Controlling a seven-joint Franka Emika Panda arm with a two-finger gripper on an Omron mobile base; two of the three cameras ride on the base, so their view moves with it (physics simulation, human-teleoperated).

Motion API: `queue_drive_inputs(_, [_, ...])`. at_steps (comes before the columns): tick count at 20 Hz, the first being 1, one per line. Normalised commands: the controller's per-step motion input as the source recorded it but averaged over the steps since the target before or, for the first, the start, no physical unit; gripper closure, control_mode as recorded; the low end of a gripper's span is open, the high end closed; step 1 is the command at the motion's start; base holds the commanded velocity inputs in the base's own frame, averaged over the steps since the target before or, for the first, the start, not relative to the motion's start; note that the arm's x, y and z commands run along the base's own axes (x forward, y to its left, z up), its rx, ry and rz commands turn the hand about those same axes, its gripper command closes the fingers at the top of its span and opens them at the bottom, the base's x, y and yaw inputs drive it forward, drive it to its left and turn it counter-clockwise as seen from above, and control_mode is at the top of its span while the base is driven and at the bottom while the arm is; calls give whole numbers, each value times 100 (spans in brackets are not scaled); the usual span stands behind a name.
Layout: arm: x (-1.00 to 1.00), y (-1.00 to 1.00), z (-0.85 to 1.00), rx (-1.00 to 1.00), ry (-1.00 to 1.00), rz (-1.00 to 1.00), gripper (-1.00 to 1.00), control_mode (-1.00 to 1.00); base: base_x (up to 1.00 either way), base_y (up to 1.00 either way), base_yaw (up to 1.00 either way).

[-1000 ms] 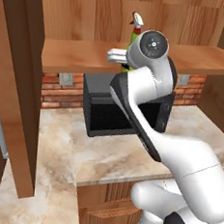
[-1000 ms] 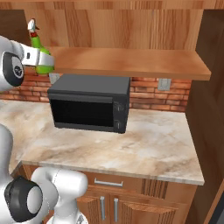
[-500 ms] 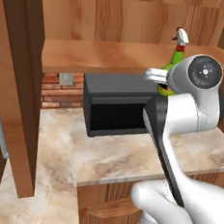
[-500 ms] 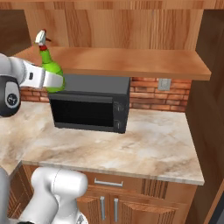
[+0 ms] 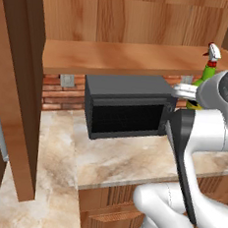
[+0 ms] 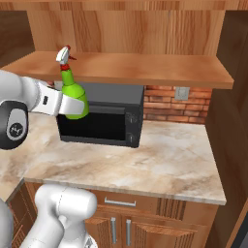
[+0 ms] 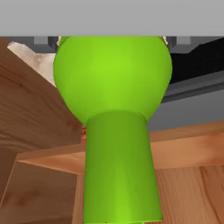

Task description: Move the cutting board and knife to the sink. Then move spray from the cabinet to the counter.

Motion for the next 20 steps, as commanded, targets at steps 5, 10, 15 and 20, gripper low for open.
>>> queue_drive_inputs(5, [6,-40,-31,0,22,1,100,-100,0,0,0])
queue_drive_inputs(10, [1,-45,-61,0,29,0,100,-100,0,0,0])
queue_drive_inputs(15, [0,-46,-64,0,22,0,100,-100,0,0,0])
queue_drive_inputs(20, [3,-55,-60,0,13,-3,100,-100,0,0,0])
